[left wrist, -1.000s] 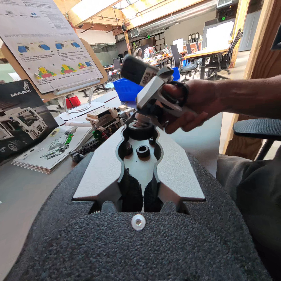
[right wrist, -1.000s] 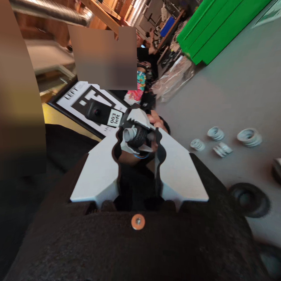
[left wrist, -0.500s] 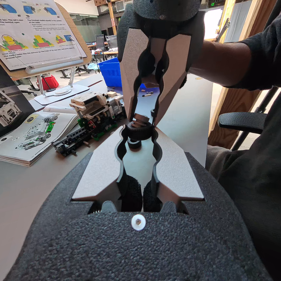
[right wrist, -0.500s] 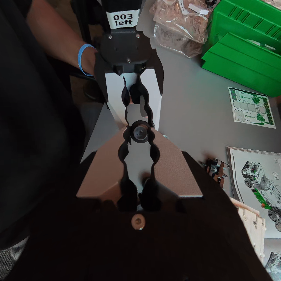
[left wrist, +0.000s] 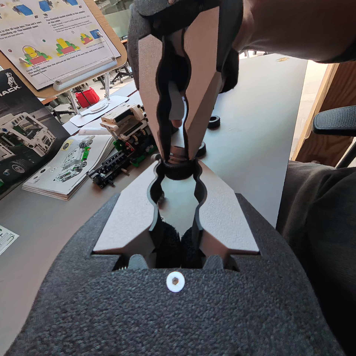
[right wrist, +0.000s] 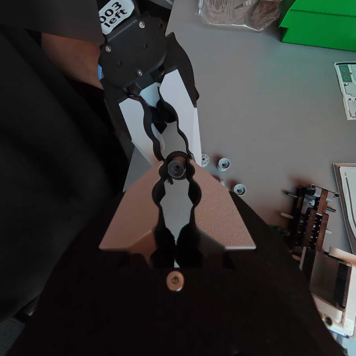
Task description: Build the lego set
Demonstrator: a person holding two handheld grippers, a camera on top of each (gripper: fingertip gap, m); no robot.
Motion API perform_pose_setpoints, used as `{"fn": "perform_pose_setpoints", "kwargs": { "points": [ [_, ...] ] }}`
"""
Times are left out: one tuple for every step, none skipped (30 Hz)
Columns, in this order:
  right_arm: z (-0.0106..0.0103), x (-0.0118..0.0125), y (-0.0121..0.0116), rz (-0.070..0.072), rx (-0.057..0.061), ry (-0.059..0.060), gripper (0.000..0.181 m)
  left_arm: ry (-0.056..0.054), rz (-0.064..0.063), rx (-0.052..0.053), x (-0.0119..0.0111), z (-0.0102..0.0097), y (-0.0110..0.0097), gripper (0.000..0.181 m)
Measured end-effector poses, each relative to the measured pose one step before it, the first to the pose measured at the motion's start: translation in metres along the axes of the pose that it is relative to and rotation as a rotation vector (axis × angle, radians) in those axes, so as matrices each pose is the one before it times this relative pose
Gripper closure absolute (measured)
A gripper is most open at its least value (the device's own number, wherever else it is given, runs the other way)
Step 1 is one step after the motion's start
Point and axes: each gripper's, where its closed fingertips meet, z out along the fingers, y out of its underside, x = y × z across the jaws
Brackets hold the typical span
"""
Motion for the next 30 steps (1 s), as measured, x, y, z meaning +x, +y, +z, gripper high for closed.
{"fn": "perform_pose_setpoints", "kwargs": {
  "points": [
    [0.00105, -0.00014, 0.00324, 0.0100, -0.0247, -0.0027, 0.164, 0.0022, 0.0121, -0.0169, 0.00161, 0.00168, 0.00212, 0.153],
    [0.00173, 0.00113, 0.00273, -0.0025, -0.0155, 0.0151, 0.164, -0.0104, 0.0156, -0.0224, 0.00025, 0.00199, 0.00295, 0.153],
    [0.00130, 0.00158, 0.00063, 0.0098, 0.0023, 0.0136, 0.163, -0.0137, 0.0087, -0.0153, -0.00112, 0.00105, 0.00227, 0.153],
    [0.00027, 0.00247, -0.00180, 0.0178, 0.0213, 0.0136, 0.163, -0.0131, -0.0026, -0.0025, -0.00244, 0.00024, 0.00070, 0.153],
    [-0.00042, 0.00241, -0.00255, 0.0378, 0.0245, 0.0060, 0.164, -0.0131, -0.0061, 0.0028, -0.00289, -0.00008, -0.00016, 0.153],
    [-0.00120, 0.00224, -0.00321, 0.0523, 0.0265, -0.0015, 0.165, -0.0238, 0.0096, 0.0047, -0.00288, 0.00012, -0.00056, 0.153],
    [-0.00136, 0.00177, -0.00238, 0.0539, 0.0232, -0.0082, 0.166, -0.0368, 0.0271, 0.0034, -0.00311, 0.00003, -0.00035, 0.152],
    [-0.00173, -0.00095, -0.00247, 0.0515, 0.0300, -0.0270, 0.161, -0.0380, 0.0301, 0.0012, -0.00266, -0.00029, -0.00025, 0.152],
    [-0.00288, -0.00123, -0.00317, 0.0618, 0.0414, -0.0329, 0.153, -0.0405, 0.0250, -0.0036, -0.00369, -0.00069, 0.00046, 0.152],
    [-0.00407, 0.00200, -0.00364, 0.0783, 0.0539, -0.0219, 0.151, -0.0359, 0.0203, -0.0015, -0.00394, -0.00125, 0.00012, 0.152],
    [-0.00422, 0.00223, -0.00423, 0.0913, 0.0669, -0.0359, 0.147, -0.0294, 0.0177, 0.0181, -0.00314, -0.00231, -0.00314, 0.152],
    [-0.00280, 0.00131, -0.00254, 0.1007, 0.0606, -0.0537, 0.142, -0.0166, 0.0181, 0.0336, -0.00121, -0.00270, -0.00539, 0.152],
    [-0.00005, 0.00040, 0.00092, 0.1068, 0.0379, -0.0678, 0.139, -0.0110, 0.0174, 0.0334, -0.00034, -0.00241, -0.00557, 0.152],
    [0.00238, -0.00341, 0.00471, 0.0923, 0.0059, -0.0915, 0.140, -0.0121, 0.0184, 0.0330, -0.00044, -0.00222, -0.00562, 0.152],
    [0.00398, -0.00592, 0.00451, 0.0737, 0.0049, -0.0970, 0.142, -0.0093, 0.0174, 0.0304, 0.00010, -0.00186, -0.00521, 0.152],
    [0.00504, -0.00219, 0.00555, 0.0535, -0.0041, -0.0610, 0.144, -0.0091, 0.0140, 0.0167, 0.00010, -0.00105, -0.00314, 0.152],
    [0.00370, -0.00310, 0.00191, 0.0316, 0.0126, -0.0569, 0.148, -0.0010, 0.0121, 0.0056, 0.00134, -0.00019, -0.00119, 0.152],
    [0.00183, -0.00487, -0.00151, 0.0248, 0.0315, -0.0588, 0.156, -0.0047, 0.0095, -0.0036, 0.00036, 0.00019, 0.00047, 0.152],
    [0.00092, -0.00040, -0.00087, 0.0154, 0.0214, -0.0211, 0.157, -0.0089, 0.0041, -0.0025, -0.00084, -0.00022, 0.00013, 0.152],
    [0.00009, -0.00045, -0.00052, -0.0070, 0.0174, -0.0106, 0.158, -0.0034, -0.0054, 0.0013, -0.00057, -0.00050, -0.00047, 0.152],
    [0.00005, 0.00080, 0.00033, -0.0155, 0.0109, 0.0030, 0.159, 0.0057, -0.0124, -0.0013, 0.00036, -0.00014, 0.00021, 0.151],
    [-0.00042, 0.00044, 0.00072, -0.0145, 0.0057, 0.0048, 0.160, 0.0116, -0.0166, -0.0016, 0.00084, 0.00005, 0.00014, 0.151],
    [-0.00052, 0.00040, 0.00005, -0.0211, 0.0078, 0.0099, 0.161, 0.0123, -0.0191, -0.0014, 0.00070, 0.00045, 0.00010, 0.151],
    [-0.00114, 0.00140, 0.00020, -0.0274, 0.0045, 0.0206, 0.161, 0.0171, -0.0258, -0.0035, 0.00079, 0.00079, 0.00070, 0.151],
    [-0.00172, 0.00094, -0.00037, -0.0353, 0.0060, 0.0182, 0.162, 0.0243, -0.0424, -0.0049, 0.00086, 0.00042, 0.00109, 0.151],
    [-0.00366, 0.00053, -0.00354, -0.0345, 0.0256, 0.0165, 0.162, 0.0254, -0.0624, 0.0007, -0.00046, -0.00098, 0.00036, 0.151],
    [-0.00503, -0.00123, -0.00518, -0.0397, 0.0308, 0.0043, 0.162, 0.0298, -0.0848, 0.0172, -0.00172, -0.00242, -0.00196, 0.152],
    [-0.00496, -0.00290, -0.00437, -0.0483, 0.0254, -0.0051, 0.162, 0.0448, -0.1037, 0.0281, -0.00149, -0.00349, -0.00382, 0.152],
    [-0.00363, -0.00328, -0.00268, -0.0437, 0.0160, -0.0098, 0.162, 0.0699, -0.1130, 0.0409, 0.00115, -0.00381, -0.00692, 0.152],
    [-0.00180, -0.00020, -0.00018, -0.0313, 0.0032, 0.0061, 0.162, 0.0816, -0.1180, 0.0480, 0.00280, -0.00315, -0.00900, 0.153]
  ]
}}
